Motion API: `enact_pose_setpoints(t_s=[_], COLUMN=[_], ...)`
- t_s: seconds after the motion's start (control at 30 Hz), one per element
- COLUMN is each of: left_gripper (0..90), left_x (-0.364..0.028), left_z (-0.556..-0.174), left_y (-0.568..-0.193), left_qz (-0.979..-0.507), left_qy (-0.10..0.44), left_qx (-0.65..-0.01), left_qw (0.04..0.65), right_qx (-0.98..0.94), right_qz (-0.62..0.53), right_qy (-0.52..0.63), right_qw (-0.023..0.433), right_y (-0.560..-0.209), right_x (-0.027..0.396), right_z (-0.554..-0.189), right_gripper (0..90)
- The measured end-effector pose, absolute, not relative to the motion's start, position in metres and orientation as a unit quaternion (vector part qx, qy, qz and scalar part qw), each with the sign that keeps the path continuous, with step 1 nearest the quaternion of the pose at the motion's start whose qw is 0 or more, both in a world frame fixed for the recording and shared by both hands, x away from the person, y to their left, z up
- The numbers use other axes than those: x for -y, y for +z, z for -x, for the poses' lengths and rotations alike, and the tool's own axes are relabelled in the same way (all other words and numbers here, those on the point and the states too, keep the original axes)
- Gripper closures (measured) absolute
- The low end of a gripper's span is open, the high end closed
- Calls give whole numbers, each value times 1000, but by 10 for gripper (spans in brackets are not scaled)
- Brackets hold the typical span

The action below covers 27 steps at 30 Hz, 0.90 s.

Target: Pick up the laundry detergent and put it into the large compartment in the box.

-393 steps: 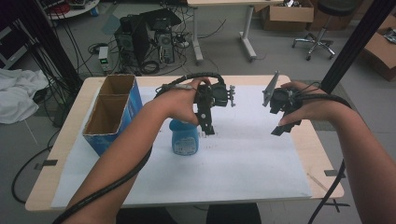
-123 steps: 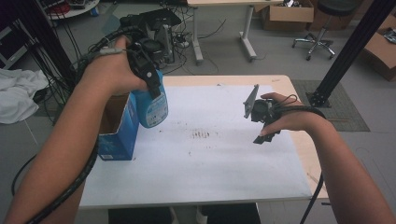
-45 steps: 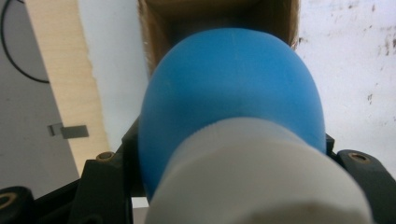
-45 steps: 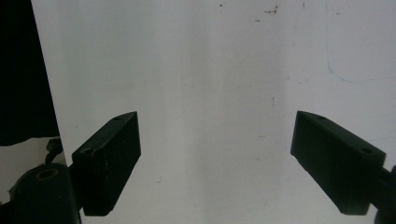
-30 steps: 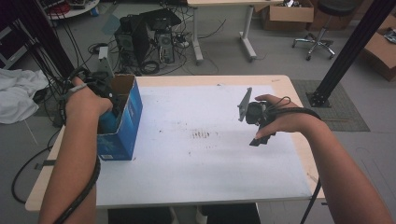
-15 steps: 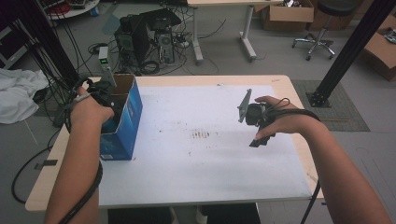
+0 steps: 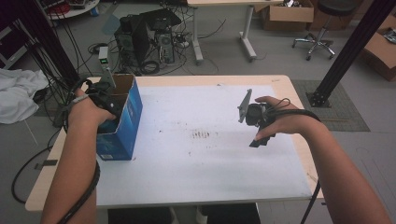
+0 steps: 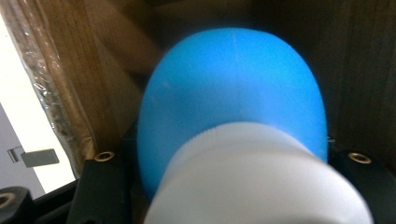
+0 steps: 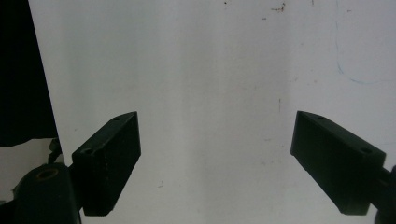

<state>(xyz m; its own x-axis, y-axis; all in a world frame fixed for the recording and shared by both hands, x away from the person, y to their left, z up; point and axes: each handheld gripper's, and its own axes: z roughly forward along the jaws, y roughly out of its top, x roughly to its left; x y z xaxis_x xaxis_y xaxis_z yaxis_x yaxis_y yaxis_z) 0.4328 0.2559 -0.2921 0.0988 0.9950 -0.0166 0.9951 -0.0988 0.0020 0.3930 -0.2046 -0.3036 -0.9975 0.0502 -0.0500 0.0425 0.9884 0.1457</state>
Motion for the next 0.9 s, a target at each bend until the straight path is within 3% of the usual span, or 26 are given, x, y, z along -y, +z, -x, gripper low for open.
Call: enact_pose_setpoints(t_s=[0.9], left_gripper=[329], left_x=[-253], left_z=[-428], left_y=[-279], left_qz=[-748], left_qy=[12], left_qx=[-664], left_qw=[15], right_qx=[-997], right_qz=[-19], right_qy=[73], right_qw=[29], right_y=[-304], right_x=[203], right_z=[-393], right_gripper=[161])
